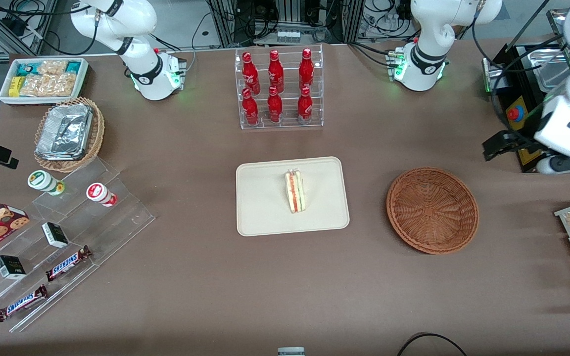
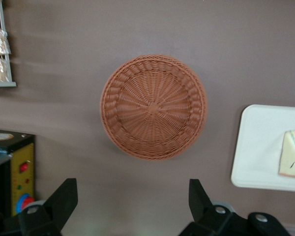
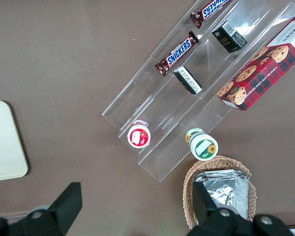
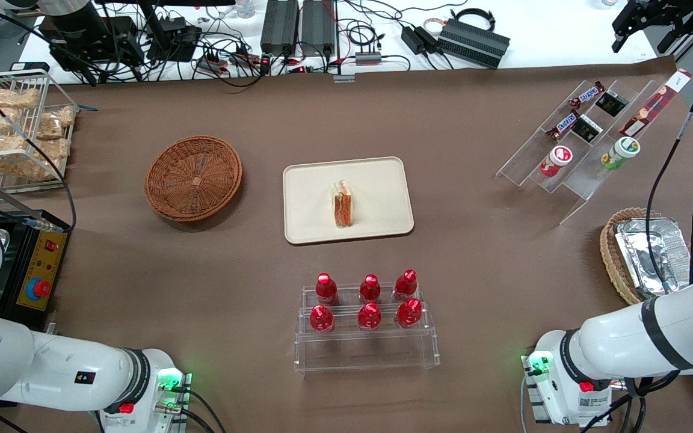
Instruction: Place sandwich from basket to tray
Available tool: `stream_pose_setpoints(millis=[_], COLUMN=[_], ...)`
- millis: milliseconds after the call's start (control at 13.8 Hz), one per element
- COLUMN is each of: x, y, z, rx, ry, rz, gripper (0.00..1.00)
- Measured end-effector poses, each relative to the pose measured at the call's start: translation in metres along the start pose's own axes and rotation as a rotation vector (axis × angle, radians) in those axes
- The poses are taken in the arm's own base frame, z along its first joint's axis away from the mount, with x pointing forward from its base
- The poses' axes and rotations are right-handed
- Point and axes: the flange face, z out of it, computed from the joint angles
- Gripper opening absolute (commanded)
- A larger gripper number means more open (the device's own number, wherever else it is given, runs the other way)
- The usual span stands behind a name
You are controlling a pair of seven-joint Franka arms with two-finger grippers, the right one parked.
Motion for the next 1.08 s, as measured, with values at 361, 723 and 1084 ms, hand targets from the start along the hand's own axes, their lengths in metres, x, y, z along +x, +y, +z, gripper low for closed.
stream_pose_setpoints(millis=[361,723,1084], x=[-0.012,-0.019,-0.02], y=[-0.059,-0.026,-0.017], z=[-0.018,-0.028,-0.037], rx=[-0.01,-0.006,-0.006], ry=[0.012,0.034,0.058], rz=[0.074,0.145,0.161], gripper=[1.0,1.0,1.0])
